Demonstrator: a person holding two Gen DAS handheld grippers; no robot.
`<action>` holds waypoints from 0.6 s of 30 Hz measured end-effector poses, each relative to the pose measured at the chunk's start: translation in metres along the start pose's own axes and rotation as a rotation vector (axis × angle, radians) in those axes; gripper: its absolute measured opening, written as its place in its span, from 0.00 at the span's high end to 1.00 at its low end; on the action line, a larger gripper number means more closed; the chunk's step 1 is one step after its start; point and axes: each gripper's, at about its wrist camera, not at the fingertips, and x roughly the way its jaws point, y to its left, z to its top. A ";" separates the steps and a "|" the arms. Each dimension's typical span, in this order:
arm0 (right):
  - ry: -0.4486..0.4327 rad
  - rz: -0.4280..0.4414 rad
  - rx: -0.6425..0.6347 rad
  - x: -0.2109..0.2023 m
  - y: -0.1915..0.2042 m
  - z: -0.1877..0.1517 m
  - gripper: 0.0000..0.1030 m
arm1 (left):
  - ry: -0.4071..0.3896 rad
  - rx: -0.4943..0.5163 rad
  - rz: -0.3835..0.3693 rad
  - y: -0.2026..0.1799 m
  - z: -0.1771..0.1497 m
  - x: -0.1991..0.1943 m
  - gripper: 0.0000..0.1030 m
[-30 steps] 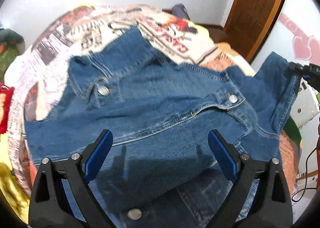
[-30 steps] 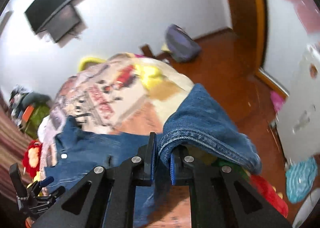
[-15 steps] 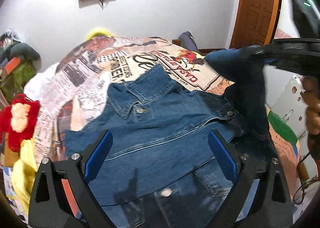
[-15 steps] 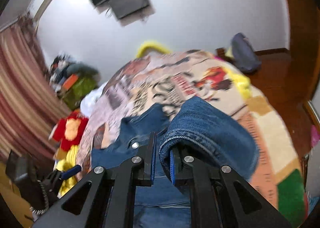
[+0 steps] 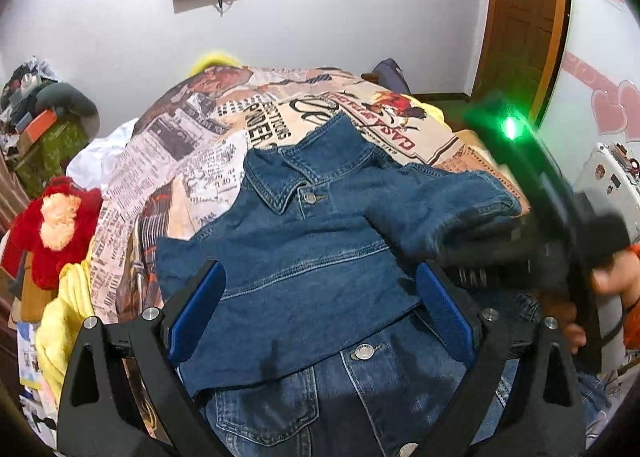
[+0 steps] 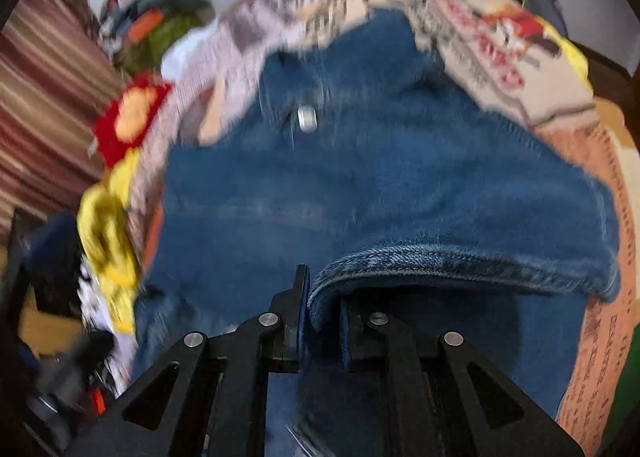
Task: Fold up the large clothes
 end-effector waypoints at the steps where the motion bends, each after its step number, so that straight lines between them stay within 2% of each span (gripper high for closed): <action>1: 0.035 -0.023 -0.019 0.005 0.000 -0.008 0.91 | 0.007 -0.001 0.001 -0.001 -0.001 0.002 0.06; 4: 0.060 -0.033 -0.057 0.008 -0.003 -0.026 0.91 | 0.018 0.004 -0.002 -0.004 -0.002 0.005 0.06; 10: 0.070 0.061 -0.012 -0.026 -0.026 -0.049 0.91 | 0.037 0.030 -0.001 -0.017 0.001 0.012 0.06; 14: -0.051 0.001 -0.027 -0.067 -0.042 -0.057 0.91 | 0.036 0.065 -0.017 -0.035 0.012 0.016 0.06; 18: -0.182 -0.123 0.010 -0.106 -0.074 -0.061 0.91 | 0.043 0.121 -0.029 -0.060 0.027 0.027 0.06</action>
